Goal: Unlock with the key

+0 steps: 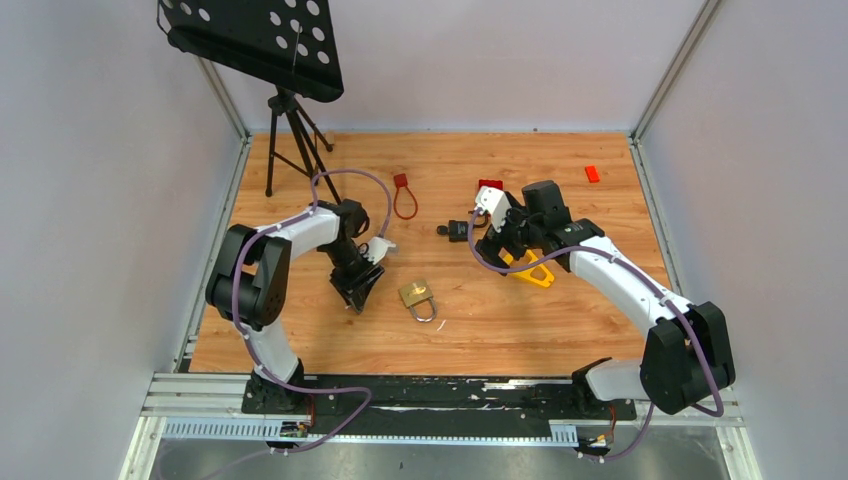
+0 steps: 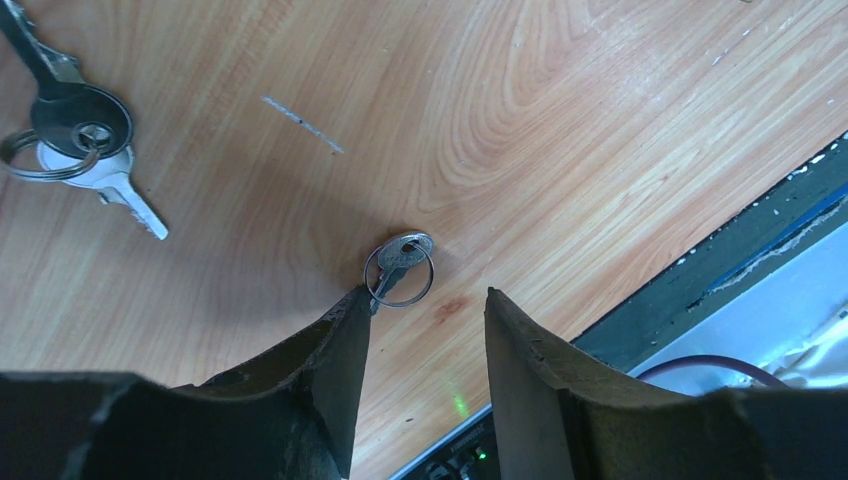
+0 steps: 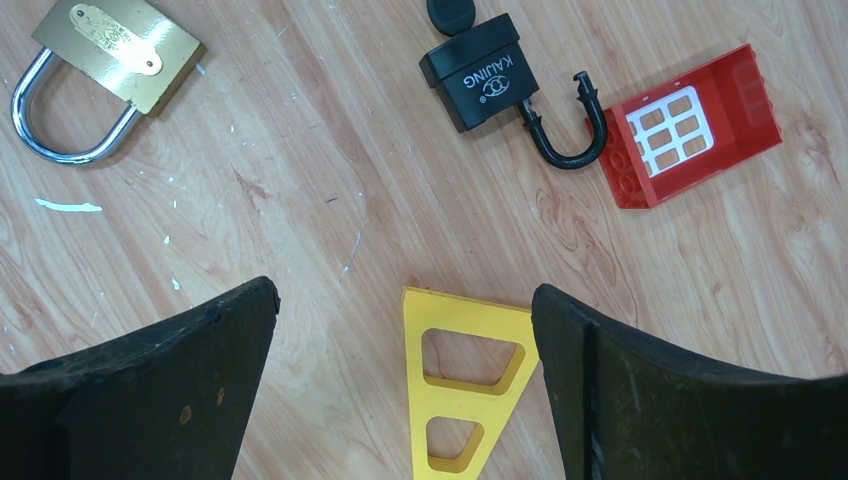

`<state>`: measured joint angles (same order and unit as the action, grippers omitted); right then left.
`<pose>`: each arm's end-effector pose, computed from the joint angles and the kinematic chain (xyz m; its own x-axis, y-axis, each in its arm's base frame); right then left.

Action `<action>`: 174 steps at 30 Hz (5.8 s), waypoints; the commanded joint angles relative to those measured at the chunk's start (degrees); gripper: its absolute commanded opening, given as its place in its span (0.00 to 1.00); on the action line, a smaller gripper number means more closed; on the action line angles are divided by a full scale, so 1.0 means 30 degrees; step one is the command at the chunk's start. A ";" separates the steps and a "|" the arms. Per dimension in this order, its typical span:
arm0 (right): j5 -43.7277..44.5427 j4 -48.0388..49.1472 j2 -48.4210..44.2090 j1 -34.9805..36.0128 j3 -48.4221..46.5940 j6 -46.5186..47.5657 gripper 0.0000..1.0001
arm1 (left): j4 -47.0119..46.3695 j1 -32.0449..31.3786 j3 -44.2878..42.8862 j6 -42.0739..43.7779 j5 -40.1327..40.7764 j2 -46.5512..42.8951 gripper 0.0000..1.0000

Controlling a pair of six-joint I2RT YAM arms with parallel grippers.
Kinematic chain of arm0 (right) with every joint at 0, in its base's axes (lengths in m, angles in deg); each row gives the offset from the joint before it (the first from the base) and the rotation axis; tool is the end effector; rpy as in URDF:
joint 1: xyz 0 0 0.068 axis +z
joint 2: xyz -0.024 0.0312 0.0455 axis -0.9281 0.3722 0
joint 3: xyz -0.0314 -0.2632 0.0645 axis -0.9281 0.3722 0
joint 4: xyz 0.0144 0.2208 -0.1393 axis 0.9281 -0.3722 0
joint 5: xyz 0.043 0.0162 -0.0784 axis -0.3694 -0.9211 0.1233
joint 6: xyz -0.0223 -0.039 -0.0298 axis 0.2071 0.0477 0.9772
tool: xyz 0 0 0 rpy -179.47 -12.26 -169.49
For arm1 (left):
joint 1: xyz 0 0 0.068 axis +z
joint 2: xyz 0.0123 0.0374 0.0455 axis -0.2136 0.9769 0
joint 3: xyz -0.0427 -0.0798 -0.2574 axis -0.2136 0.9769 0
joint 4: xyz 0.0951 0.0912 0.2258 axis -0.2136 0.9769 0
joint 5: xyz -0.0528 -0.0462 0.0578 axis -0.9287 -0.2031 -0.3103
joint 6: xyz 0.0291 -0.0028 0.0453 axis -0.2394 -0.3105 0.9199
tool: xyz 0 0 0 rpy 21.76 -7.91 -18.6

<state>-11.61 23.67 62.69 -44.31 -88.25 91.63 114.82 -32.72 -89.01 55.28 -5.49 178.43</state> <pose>0.2522 0.1258 0.2562 -0.2152 -0.6731 -0.7076 -0.8809 0.4465 -0.1568 0.2648 -0.1114 0.1555 -0.7376 0.6742 -0.0379 0.6403 0.6806 -0.3562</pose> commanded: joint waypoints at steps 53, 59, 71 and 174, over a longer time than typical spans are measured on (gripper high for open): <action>0.0576 -0.0153 0.0806 0.0379 -0.0335 0.0622 1.00 | -0.4144 -0.3448 0.2334 0.5550 0.3796 -0.3252 0.50; 0.0591 -0.0189 0.0842 0.0384 -0.0340 0.0647 1.00 | -0.4875 -0.3874 0.2947 0.5299 0.4151 -0.3497 0.41; 0.0595 -0.0218 0.0930 0.0389 -0.0354 0.0652 1.00 | -0.4935 -0.3958 0.3562 0.5212 0.4052 -0.4597 0.16; -1.2404 0.4567 0.3410 0.2336 -0.5154 -0.5684 0.95 | -0.0402 -0.2662 -0.7333 -0.0157 -1.0893 -0.5723 0.22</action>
<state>-43.47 34.20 71.35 -37.78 -100.27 77.14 111.17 -40.67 -108.71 56.48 -32.31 161.25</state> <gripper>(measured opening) 0.955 0.288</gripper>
